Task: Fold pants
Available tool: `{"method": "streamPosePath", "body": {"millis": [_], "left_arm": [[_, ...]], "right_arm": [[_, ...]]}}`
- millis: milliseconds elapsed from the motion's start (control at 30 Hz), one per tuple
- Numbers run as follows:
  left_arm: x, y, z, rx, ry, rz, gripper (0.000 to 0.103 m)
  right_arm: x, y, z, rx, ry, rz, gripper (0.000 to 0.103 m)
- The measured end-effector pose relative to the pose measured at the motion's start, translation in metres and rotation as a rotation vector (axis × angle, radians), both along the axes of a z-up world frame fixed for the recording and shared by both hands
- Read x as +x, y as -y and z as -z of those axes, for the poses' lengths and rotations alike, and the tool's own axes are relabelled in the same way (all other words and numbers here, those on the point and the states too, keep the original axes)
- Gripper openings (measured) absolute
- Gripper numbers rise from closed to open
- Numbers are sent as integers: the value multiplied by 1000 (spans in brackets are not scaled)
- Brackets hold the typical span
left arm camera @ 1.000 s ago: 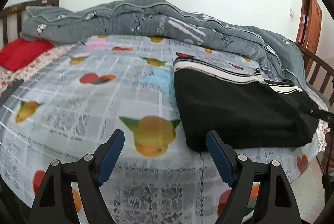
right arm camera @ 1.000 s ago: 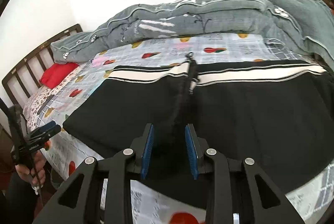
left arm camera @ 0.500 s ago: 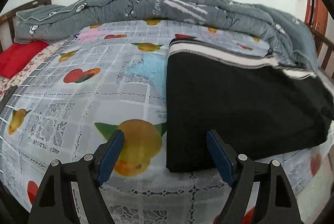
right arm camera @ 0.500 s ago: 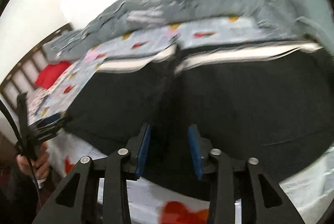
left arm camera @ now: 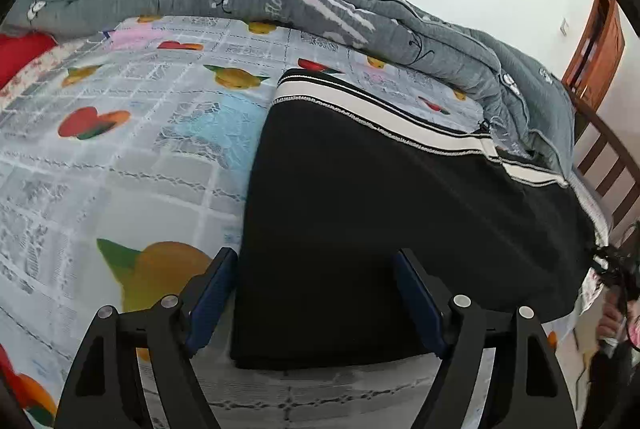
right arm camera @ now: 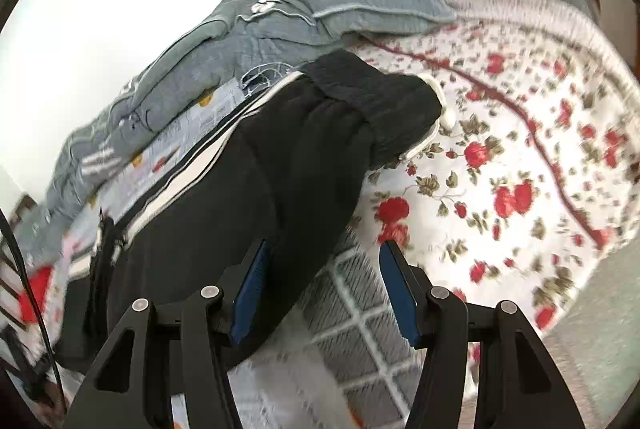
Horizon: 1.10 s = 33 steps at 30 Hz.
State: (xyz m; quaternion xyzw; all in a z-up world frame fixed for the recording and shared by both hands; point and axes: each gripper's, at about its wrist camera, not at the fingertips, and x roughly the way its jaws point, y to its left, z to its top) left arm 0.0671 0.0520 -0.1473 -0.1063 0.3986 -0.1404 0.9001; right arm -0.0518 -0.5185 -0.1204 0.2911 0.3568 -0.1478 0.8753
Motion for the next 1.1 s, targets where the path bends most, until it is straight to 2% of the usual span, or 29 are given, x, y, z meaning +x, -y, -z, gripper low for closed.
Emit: {"method": "streamPosePath", "body": {"millis": [100, 300, 333, 367, 400, 433, 467, 533, 633, 700, 833, 900, 1100], "left_arm": [[3, 2, 0, 7, -9, -1, 78], [11, 2, 1, -9, -18, 4, 76], [12, 1, 2, -16, -16, 5, 75], [13, 0, 2, -22, -15, 6, 74], [14, -1, 3, -32, -15, 7, 70], [15, -2, 3, -37, -15, 3, 64], [16, -4, 3, -42, -18, -3, 60], [19, -9, 4, -50, -21, -17, 38], [22, -20, 3, -97, -16, -43, 22], [22, -25, 1, -124, 6, -59, 20], [23, -28, -6, -100, 65, -78, 18], [25, -36, -11, -113, 83, -82, 18], [31, -93, -18, -154, 87, -151, 18]], "right_arm": [[19, 11, 2, 23, 34, -3, 56], [55, 28, 7, 72, 22, 29, 54], [57, 27, 6, 58, 19, 44, 48], [56, 27, 4, 46, 22, 44, 32], [57, 22, -1, 31, 45, 17, 22], [56, 17, -7, -1, 51, 7, 18], [58, 5, -20, -84, 48, -8, 16], [60, -13, -38, -202, 60, -33, 14], [71, -45, -66, -350, 65, -64, 13], [82, -61, -83, -408, 70, -78, 12], [99, -94, -118, -480, 93, -99, 12], [104, -110, -132, -505, 116, -115, 12], [133, -167, -159, -512, 181, -180, 12]]}}
